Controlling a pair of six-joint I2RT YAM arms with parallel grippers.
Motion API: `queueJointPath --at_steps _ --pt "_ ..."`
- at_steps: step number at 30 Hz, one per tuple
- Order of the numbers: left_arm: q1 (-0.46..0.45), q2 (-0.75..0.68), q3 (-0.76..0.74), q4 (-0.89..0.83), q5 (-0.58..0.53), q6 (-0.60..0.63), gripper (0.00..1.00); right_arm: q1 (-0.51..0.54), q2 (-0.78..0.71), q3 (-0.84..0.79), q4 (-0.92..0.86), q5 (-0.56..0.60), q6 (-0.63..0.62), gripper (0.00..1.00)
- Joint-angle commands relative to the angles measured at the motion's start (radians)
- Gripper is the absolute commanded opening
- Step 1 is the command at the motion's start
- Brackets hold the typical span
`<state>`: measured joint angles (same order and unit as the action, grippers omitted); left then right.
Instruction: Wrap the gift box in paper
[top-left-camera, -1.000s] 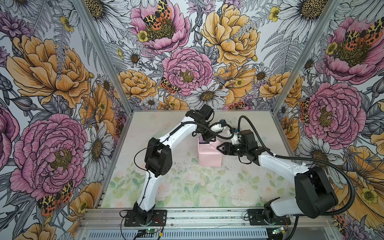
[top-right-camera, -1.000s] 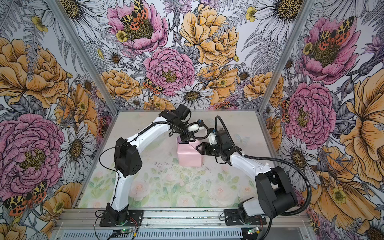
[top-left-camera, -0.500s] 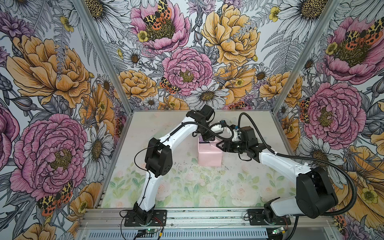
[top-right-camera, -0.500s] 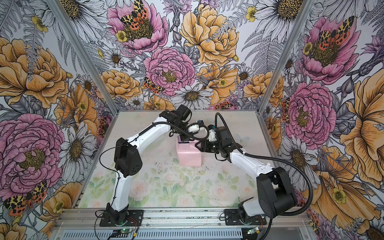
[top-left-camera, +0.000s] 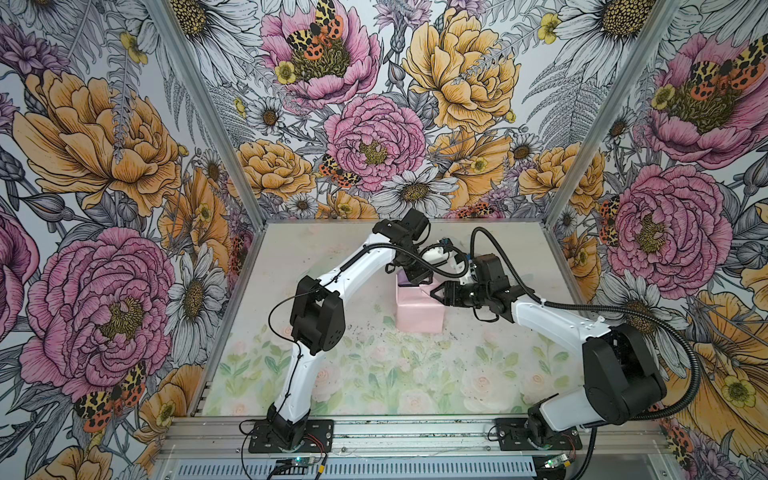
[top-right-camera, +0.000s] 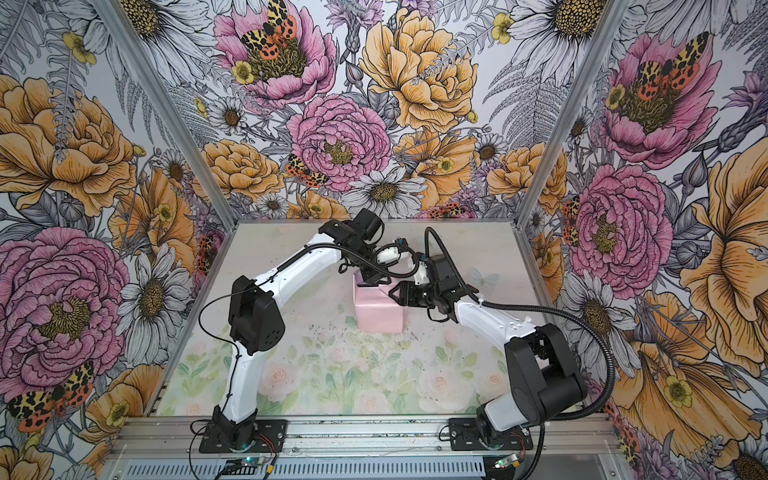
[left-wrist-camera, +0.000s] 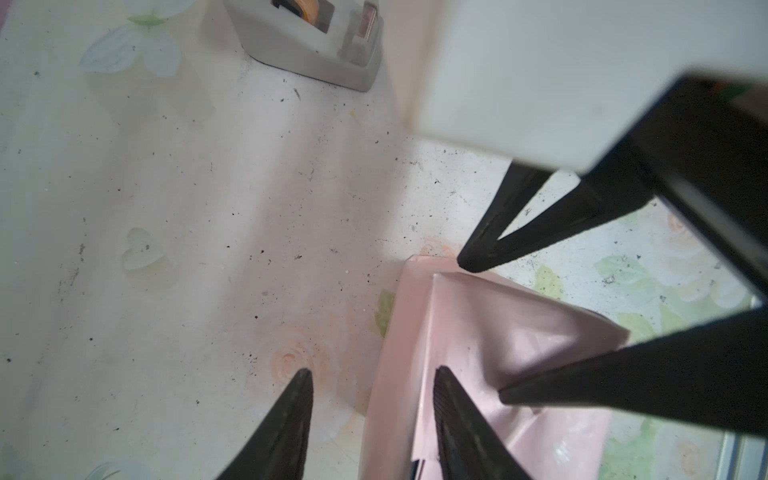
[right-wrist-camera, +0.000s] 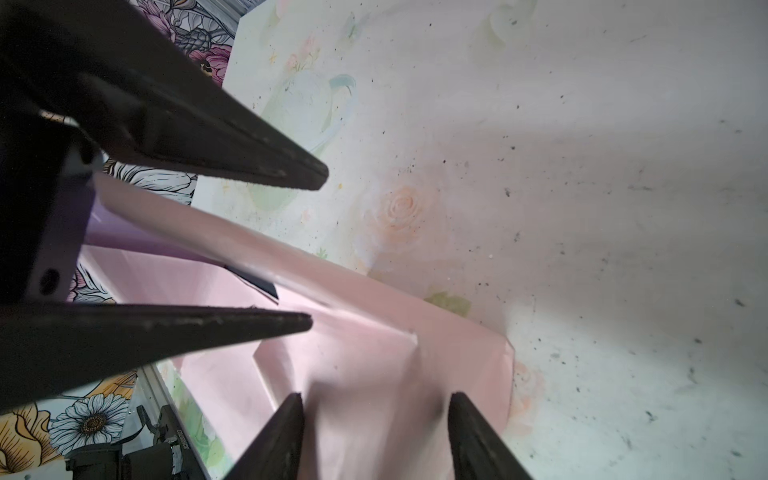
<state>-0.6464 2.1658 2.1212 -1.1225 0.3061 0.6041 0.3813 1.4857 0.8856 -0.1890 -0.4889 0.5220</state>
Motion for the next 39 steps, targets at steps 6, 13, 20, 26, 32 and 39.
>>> queueJointPath --at_steps 6,13,20,26,32,39 --pt "0.083 -0.184 0.001 0.034 -0.094 -0.209 0.67 0.008 0.02 -0.037 -0.055 0.063 -0.039 0.57" --pt "0.205 -0.458 -0.352 0.252 -0.121 -0.349 0.72 0.011 0.016 -0.038 -0.054 0.059 -0.045 0.57" --pt "0.294 -0.689 -0.794 0.555 -0.037 -0.466 0.73 0.015 0.011 -0.035 -0.054 0.057 -0.05 0.57" --pt "0.295 -0.683 -0.958 0.728 0.058 -0.512 0.73 0.021 0.008 -0.035 -0.055 0.064 -0.052 0.57" --pt "0.275 -0.575 -0.955 0.77 0.132 -0.532 0.73 0.028 0.007 -0.036 -0.054 0.068 -0.051 0.57" --pt "0.23 -0.508 -0.931 0.788 0.142 -0.534 0.73 0.03 0.01 -0.037 -0.053 0.073 -0.051 0.57"
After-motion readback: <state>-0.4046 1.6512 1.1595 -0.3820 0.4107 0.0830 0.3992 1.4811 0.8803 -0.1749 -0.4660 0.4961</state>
